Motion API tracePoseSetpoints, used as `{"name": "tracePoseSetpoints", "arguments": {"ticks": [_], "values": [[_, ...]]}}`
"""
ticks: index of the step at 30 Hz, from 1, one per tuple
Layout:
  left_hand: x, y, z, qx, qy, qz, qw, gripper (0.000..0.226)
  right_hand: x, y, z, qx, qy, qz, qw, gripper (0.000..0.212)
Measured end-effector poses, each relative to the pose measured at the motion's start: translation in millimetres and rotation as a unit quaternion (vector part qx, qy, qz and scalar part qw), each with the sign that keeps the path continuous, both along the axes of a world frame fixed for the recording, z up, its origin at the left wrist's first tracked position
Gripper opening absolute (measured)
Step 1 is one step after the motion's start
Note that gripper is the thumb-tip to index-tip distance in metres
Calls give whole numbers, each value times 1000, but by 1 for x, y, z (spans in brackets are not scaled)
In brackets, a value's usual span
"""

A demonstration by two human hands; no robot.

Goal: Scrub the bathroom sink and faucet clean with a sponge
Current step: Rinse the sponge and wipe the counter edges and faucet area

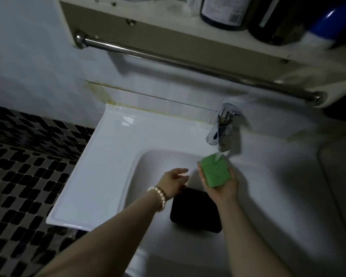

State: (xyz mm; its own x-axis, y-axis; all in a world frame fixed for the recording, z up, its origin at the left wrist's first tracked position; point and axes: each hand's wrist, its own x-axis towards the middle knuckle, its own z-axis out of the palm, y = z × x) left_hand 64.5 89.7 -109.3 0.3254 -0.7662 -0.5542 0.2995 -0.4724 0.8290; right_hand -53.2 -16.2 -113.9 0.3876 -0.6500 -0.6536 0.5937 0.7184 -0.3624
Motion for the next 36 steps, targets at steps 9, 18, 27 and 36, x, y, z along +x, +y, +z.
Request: {"name": "tracePoseSetpoints", "arguments": {"ticks": [9, 18, 27, 36], "values": [[-52, -44, -3, -39, -346, -107, 931, 46, 7, -13, 1, -55, 35, 96, 993, 32], [3, -4, -7, 115, -492, -209, 837, 54, 37, -14, 7, -70, 166, 117, 977, 14], [103, 90, -5, 301, -503, -140, 798, 79, 89, -22, -1, -496, 531, 210, 654, 41], [127, 107, -18, 330, -427, -135, 831, 97, 193, 4, -20, -625, 617, 377, 295, 60]]}}
